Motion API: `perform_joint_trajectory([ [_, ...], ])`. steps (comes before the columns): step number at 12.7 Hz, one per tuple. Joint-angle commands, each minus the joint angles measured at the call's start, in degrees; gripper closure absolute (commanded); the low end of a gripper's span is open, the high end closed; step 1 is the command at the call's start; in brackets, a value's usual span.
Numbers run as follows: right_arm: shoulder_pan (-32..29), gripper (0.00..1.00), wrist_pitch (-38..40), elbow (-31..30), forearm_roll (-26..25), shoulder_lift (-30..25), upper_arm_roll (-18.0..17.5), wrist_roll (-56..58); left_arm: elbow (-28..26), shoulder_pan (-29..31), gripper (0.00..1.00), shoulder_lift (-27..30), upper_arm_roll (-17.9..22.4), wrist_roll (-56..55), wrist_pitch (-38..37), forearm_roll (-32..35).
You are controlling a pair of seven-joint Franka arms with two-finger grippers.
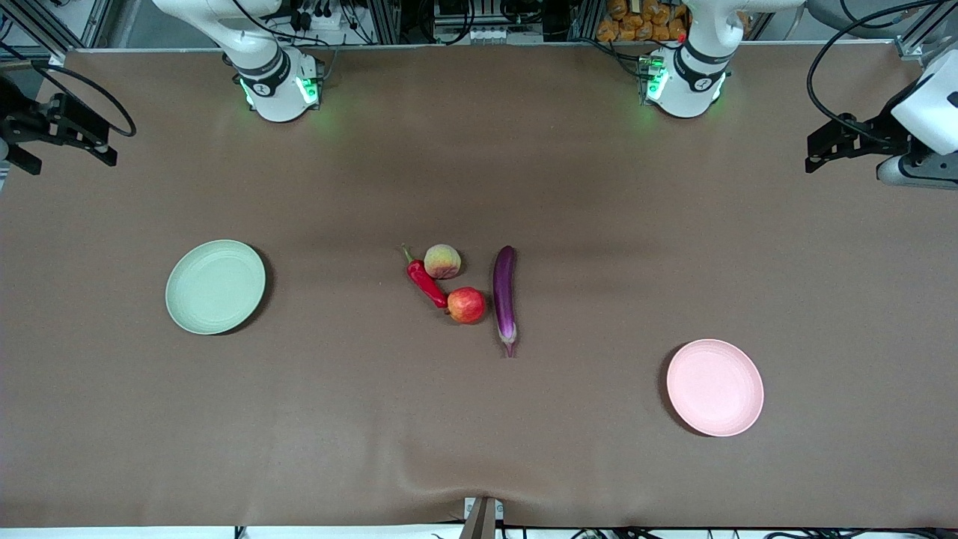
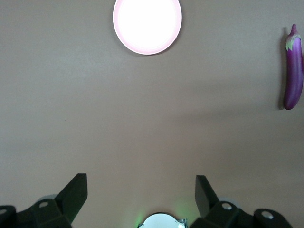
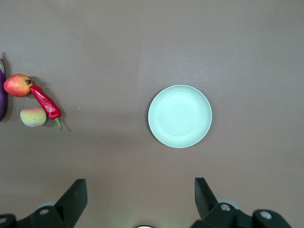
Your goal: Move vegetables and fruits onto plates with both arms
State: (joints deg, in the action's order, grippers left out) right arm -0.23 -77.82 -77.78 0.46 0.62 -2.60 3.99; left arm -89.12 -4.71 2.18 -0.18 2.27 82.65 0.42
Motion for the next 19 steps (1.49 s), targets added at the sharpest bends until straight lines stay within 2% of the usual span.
perform_joint_trajectory([
  [1, -1.5, 0.00, -0.1, -1.0, -0.3, -0.2, -0.7, 0.9, 1.4, 0.0, 0.00, -0.4, -0.1, 0.8, -0.1, 0.5],
  [3, -1.4, 0.00, -2.8, -4.2, -0.3, -0.4, -0.7, 0.9, 1.7, -0.5, 0.00, -0.6, -0.1, -0.1, -0.1, 0.4],
  [14, -1.6, 0.00, -1.6, -4.5, -0.3, -0.4, -0.6, 0.9, 1.7, -0.7, 0.00, -1.8, -0.2, 0.9, -0.3, 0.8],
  [17, -2.0, 0.00, -0.9, -4.6, -0.3, -0.3, -0.6, 0.9, 1.1, 0.2, 0.00, -2.7, -0.2, 1.9, 0.0, -1.5],
  [19, -2.0, 0.00, -0.9, -4.5, -0.3, -0.3, -0.6, 0.9, 1.1, -0.3, 0.00, -5.1, -0.1, 1.3, 3.5, -3.6],
])
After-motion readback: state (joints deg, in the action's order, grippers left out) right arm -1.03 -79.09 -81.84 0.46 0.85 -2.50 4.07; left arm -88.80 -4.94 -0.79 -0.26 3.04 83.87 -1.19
